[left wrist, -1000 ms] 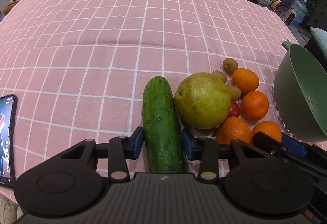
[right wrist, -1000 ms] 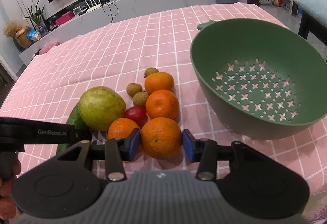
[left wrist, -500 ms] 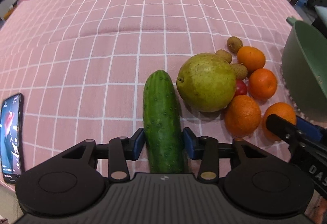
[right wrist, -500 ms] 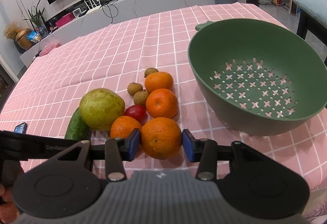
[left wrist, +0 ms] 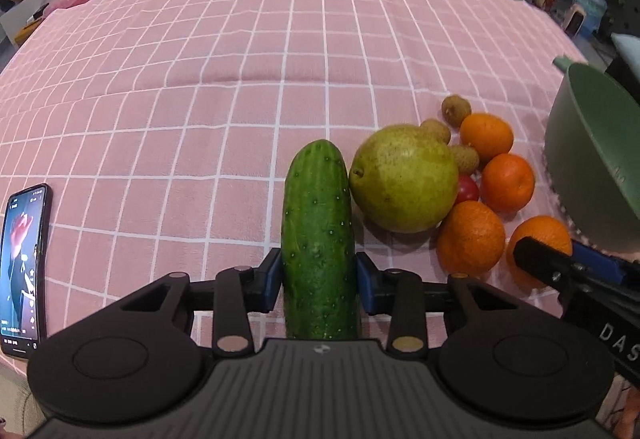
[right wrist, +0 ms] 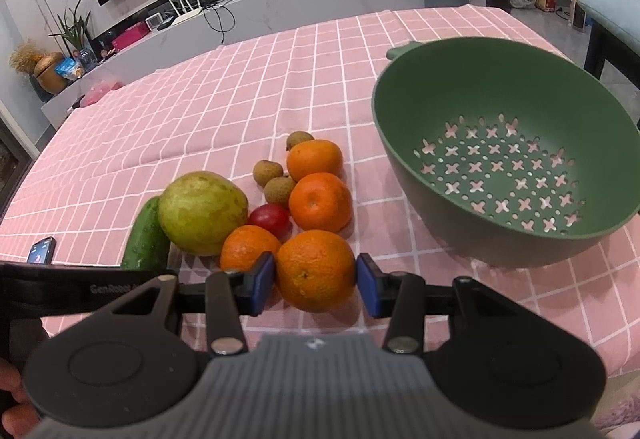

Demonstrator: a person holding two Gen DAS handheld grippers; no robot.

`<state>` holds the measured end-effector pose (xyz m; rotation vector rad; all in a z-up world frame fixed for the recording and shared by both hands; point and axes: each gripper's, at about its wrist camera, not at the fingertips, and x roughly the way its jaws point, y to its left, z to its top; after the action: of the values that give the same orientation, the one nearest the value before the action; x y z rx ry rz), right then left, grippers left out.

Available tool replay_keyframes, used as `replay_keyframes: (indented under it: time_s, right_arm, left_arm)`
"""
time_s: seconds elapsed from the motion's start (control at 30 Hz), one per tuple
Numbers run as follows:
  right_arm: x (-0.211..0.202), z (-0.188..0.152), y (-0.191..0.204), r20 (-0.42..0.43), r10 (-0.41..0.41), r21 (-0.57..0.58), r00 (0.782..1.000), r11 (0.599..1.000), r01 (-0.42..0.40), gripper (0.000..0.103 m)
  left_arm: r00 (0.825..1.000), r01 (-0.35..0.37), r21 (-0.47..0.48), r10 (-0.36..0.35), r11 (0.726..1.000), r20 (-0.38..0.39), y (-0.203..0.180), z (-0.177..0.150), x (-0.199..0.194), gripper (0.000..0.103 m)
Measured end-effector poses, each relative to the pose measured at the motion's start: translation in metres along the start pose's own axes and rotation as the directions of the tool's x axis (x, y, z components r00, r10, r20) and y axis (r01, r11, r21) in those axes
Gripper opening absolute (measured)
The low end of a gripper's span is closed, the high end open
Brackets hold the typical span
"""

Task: Organize fruits
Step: 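Close the left gripper on the cucumber while the right gripper closes on an orange, then lift the cucumber with the left tool while the right tool carries the orange over the colander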

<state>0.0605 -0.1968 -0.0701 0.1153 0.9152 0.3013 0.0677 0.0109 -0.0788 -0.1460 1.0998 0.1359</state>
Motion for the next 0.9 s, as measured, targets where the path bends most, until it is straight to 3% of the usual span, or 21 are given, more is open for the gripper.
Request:
replay_keyframes:
  time_s: [0.27, 0.53, 0.67, 0.9]
  right_arm:
    - [-0.017, 0.005, 0.003, 0.02, 0.025, -0.025, 0.999, 0.999, -0.024, 0.041]
    - [-0.047, 0.015, 0.009, 0.079, 0.057, -0.094, 0.995, 0.994, -0.05, 0.041]
    - [-0.062, 0.02, 0.003, 0.109, 0.056, -0.111, 0.992, 0.993, -0.044, 0.041]
    - [-0.082, 0.032, -0.02, 0.161, -0.004, -0.124, 0.987, 0.992, 0.024, 0.041]
  left_arm:
    - [0.995, 0.097, -0.076, -0.096, 0.992, 0.014, 0.016, 0.003, -0.02, 0.043]
    - [0.986, 0.159, -0.113, -0.151, 0.981, 0.074, 0.02, 0.005, -0.05, 0.042]
    - [0.975, 0.2, -0.094, -0.189, 0.975, 0.115, 0.009, 0.012, -0.068, 0.042]
    - [0.942, 0.295, 0.0, -0.29, 0.956, 0.168, -0.032, 0.035, -0.093, 0.042]
